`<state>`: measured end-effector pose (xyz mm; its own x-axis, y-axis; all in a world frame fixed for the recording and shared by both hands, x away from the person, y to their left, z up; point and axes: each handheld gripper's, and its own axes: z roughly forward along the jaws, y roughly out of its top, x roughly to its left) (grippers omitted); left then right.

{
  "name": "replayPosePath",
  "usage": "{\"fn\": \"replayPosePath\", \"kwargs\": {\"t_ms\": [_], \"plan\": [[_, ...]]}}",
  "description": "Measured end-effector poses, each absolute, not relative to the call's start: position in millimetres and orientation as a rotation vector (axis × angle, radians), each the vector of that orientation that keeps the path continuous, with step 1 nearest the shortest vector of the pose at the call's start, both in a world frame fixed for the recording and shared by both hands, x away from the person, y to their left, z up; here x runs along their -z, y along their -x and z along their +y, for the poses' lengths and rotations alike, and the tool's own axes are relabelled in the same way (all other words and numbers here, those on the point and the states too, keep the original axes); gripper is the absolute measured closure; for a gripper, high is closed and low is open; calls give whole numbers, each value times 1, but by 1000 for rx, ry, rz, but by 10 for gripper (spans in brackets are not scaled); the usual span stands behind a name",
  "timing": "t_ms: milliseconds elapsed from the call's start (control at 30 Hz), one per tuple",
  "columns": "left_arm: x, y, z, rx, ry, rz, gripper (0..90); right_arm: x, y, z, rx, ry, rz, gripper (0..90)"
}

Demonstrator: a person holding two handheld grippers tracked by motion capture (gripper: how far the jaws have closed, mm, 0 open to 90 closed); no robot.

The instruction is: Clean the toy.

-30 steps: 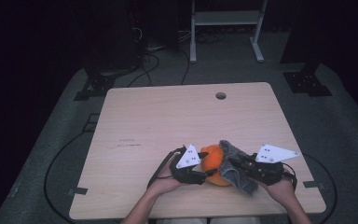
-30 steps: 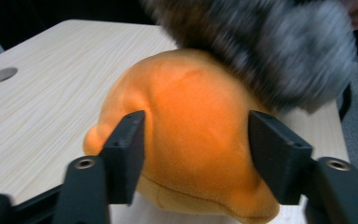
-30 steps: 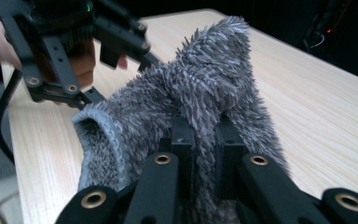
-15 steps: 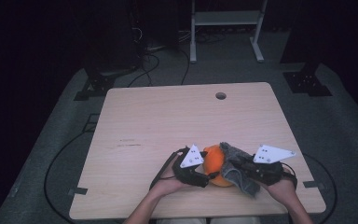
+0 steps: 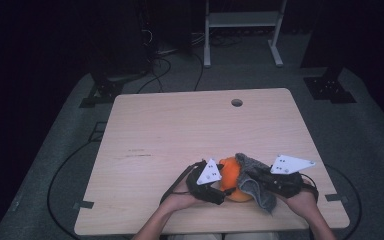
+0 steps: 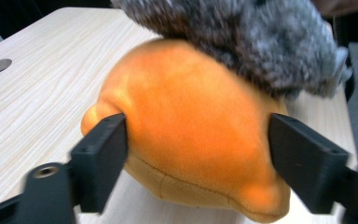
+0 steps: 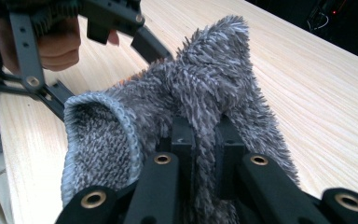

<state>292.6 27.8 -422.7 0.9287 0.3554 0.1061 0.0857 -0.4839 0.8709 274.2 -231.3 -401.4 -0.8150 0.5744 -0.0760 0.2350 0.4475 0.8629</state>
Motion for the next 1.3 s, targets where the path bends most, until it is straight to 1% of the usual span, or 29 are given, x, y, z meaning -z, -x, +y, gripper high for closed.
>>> {"fn": "replayPosePath", "kwargs": {"t_ms": [33, 67, 100, 167, 200, 233, 267, 367, 400, 533, 600, 633, 700, 767, 833, 867, 900, 967, 1000, 1033, 1100, 1300], "plan": [[423, -293, 28, -333, -2064, 315, 171, 401, -274, -231, -1307, -686, 2344, 808], [420, -292, 27, -346, -2020, 314, 150, 401, -274, -230, -1311, -682, 2345, 808], [420, -292, 27, -346, -2020, 314, 143, 401, -274, -230, -1311, -682, 2345, 808], [421, -291, 25, -356, -2044, 301, 163, 403, -272, -226, -1327, -647, 2364, 808], [423, -291, 25, -365, -2054, 299, 188, 403, -272, -226, -1327, -641, 2366, 807], [425, -291, 26, -366, -2055, 296, 188, 403, -272, -226, -1327, -641, 2366, 807], [426, -292, 28, -365, -2060, 301, 211, 404, -274, -227, -1325, -647, 2374, 808], [427, -294, 33, -362, -2100, 317, 228, 410, -277, -234, -1308, -695, 2382, 807], [427, -296, 35, -345, -2090, 326, 227, 412, -278, -236, -1315, -711, 2380, 808], [423, -295, 34, -335, -2043, 318, 160, 413, -277, -233, -1315, -713, 2374, 808], [423, -294, 31, -340, -2026, 306, 159, 412, -276, -229, -1328, -696, 2383, 808], [426, -293, 29, -359, -2071, 288, 180, 412, -275, -225, -1327, -664, 2392, 808], [427, -293, 30, -367, -2085, 292, 223, 413, -276, -227, -1334, -681, 2395, 807], [429, -295, 35, -358, -2122, 306, 230, 415, -278, -229, -1324, -701, 2391, 807], [430, -298, 40, -328, -2122, 316, 232, 419, -280, -232, -1325, -735, 2395, 807], [429, -299, 42, -315, -2115, 317, 226, 420, -279, -232, -1330, -736, 2394, 807], [427, -300, 41, -300, -2086, 329, 162, 420, -276, -225, -1324, -715, 2403, 808], [425, -300, 40, -288, -2025, 339, 147, 420, -275, -222, -1343, -687, 2416, 808], [426, -299, 38, -298, -2045, 337, 150, 419, -273, -220, -1371, -660, 2428, 808], [428, -298, 36, -331, -2079, 331, 180, 419, -273, -218, -1365, -651, 2431, 807], [432, -299, 38, -335, -2098, 325, 237, 422, -277, -225, -1375, -695, 2427, 807], [434, -304, 48, -304, -2134, 344, 253, 428, -283, -238, -1303, -793, 2403, 807]]}}
